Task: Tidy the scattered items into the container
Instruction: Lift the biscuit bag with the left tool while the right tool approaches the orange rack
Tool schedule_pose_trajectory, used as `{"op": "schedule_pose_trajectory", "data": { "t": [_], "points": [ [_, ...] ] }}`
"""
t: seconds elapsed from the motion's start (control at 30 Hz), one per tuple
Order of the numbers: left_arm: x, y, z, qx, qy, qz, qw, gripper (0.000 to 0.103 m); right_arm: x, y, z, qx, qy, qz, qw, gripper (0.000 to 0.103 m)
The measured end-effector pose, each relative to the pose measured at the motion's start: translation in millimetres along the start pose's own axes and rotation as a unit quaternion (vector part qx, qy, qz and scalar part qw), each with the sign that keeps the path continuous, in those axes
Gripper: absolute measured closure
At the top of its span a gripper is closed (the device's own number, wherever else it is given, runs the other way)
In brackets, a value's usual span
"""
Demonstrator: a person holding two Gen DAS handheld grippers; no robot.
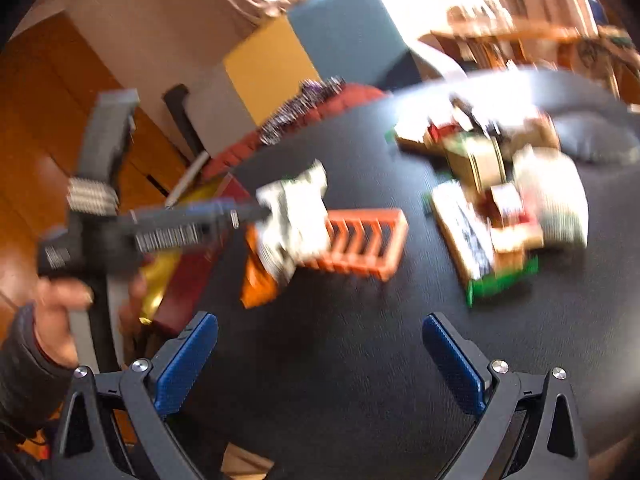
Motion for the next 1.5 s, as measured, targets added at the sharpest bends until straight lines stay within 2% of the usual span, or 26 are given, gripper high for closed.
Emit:
{"op": "schedule_pose_trajectory", "data": {
  "t": [0.17, 0.3, 0.4, 0.5, 0.63, 0.7, 0.83, 0.97, 1.03, 1.1, 1.23, 1.37, 1.43, 1.5],
  "points": [
    [0, 9, 17, 0.021, 0.004, 0.009, 0.9997, 0.046, -25, 8, -26, 0.036, 0.023, -0.016, 0.999, 0.0],
    [0, 11, 27, 0.035, 0.007, 0.01, 0.9993, 0.048, -39, -6, -46, -0.031, 0.017, -0.087, 0.996, 0.0],
    [-5, 10, 38, 0.037, 0.021, 0.005, 0.9991, 0.048, -54, -14, -62, -0.085, 0.015, -0.148, 0.985, 0.0],
    [-5, 11, 48, 0.048, 0.026, 0.011, 0.9985, 0.048, -75, -19, -74, -0.116, 0.023, -0.167, 0.979, 0.0],
    [7, 18, 66, 0.06, 0.033, 0.022, 0.9974, 0.048, -101, -9, -76, -0.129, 0.06, -0.186, 0.972, 0.0],
    [18, 24, 78, 0.07, 0.031, 0.028, 0.9966, 0.048, -109, 1, -74, -0.133, 0.074, -0.215, 0.965, 0.0],
    [41, 37, 102, 0.088, 0.024, 0.036, 0.9952, 0.048, -116, 24, -68, -0.134, 0.085, -0.277, 0.948, 0.0],
    [56, 49, 113, 0.109, 0.018, 0.052, 0.9924, 0.048, -120, 43, -55, -0.136, 0.096, -0.309, 0.936, 0.0],
    [60, 51, 112, 0.116, 0.011, 0.064, 0.9912, 0.048, -113, 46, -51, -0.135, 0.092, -0.313, 0.935, 0.0],
    [63, 51, 108, 0.115, 0.0, 0.067, 0.991, 0.048, -106, 43, -50, -0.136, 0.088, -0.306, 0.938, 0.0],
    [63, 44, 97, 0.103, -0.009, 0.067, 0.9924, 0.048, -83, 25, -51, -0.125, 0.071, -0.243, 0.959, 0.0],
    [57, 32, 89, 0.089, -0.008, 0.068, 0.9937, 0.048, -72, 4, -59, -0.079, 0.06, -0.093, 0.991, 0.0],
    [52, 25, 86, 0.081, -0.007, 0.064, 0.9947, 0.048, -72, 0, -61, -0.036, 0.071, -0.013, 0.997, 0.0],
    [47, 18, 82, 0.073, -0.006, 0.059, 0.9955, 0.048, -72, -1, -62, 0.011, 0.082, 0.047, 0.995, 0.0]
  ]
}}
Point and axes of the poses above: each gripper's, at about its wrist camera, not at the fingertips, and x roughly against the way its jaws point, y to its left, z to its underside, the point moved 3 cm from there along -x, roughly the way its jaws point, and after that the axes turned 11 degrees about -z, right-handed, at the moved point
